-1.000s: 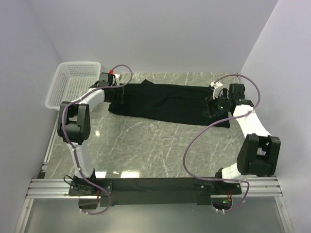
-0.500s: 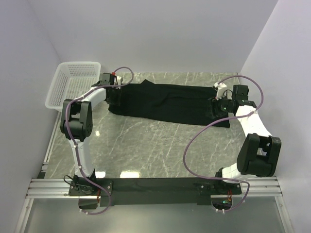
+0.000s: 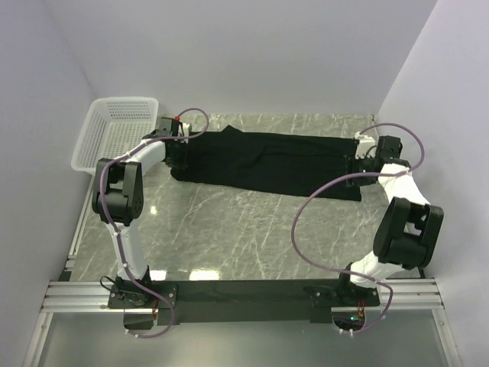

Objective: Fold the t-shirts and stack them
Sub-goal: Fold the tshirt

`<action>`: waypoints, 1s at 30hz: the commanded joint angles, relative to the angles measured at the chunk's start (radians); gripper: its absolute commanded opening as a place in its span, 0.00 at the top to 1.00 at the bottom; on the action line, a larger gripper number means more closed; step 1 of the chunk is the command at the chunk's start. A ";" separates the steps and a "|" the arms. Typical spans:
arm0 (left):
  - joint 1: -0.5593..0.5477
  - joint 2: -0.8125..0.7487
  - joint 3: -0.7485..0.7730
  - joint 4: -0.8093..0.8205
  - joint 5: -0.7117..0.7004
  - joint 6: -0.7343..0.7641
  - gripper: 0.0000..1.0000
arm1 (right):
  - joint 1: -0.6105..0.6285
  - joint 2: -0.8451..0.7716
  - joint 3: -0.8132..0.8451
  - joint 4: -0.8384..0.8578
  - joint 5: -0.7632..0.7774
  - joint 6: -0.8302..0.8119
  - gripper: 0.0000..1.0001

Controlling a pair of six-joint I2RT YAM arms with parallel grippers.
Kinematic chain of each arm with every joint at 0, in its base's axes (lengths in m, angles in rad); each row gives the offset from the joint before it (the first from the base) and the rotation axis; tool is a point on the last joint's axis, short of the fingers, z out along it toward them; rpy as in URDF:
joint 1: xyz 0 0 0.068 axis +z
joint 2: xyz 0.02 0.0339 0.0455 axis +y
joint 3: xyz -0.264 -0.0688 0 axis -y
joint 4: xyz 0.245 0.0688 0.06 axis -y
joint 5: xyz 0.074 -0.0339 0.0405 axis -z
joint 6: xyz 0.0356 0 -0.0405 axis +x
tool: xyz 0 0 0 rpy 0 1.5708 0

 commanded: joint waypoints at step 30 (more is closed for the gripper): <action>0.028 -0.152 -0.055 0.032 0.093 -0.046 0.99 | -0.145 0.378 0.245 -0.046 0.079 0.237 0.50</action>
